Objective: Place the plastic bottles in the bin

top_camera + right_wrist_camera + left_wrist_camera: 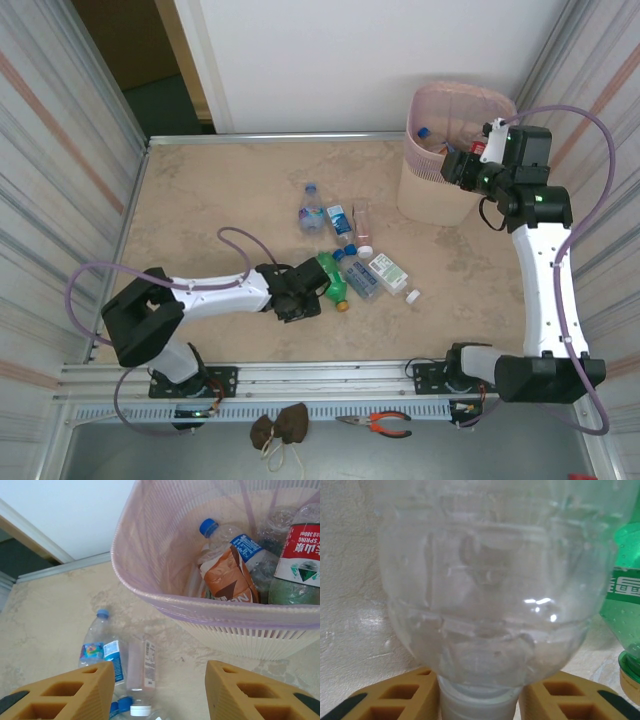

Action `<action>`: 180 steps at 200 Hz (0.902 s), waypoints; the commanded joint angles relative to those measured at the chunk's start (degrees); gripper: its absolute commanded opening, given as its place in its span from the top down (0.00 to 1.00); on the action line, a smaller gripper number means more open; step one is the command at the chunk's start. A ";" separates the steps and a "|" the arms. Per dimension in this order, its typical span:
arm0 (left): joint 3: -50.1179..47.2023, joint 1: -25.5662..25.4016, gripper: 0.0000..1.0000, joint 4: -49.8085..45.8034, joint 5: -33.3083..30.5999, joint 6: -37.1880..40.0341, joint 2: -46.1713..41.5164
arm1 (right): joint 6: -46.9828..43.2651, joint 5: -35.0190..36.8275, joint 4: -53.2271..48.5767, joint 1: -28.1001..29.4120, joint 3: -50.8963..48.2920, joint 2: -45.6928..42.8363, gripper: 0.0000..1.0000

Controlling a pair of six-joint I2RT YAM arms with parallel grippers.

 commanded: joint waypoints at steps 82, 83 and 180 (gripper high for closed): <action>0.94 -0.53 0.72 -2.57 -3.39 2.02 -2.29 | 1.44 -1.32 0.97 0.40 0.00 -1.77 0.50; 0.97 -0.52 0.72 -2.67 -3.50 2.09 -2.35 | 1.49 -1.40 0.97 0.40 0.03 -1.82 0.50; 1.06 1.57 0.78 6.40 -5.70 22.07 -15.41 | 5.40 -12.44 9.27 1.96 -4.49 -6.42 0.48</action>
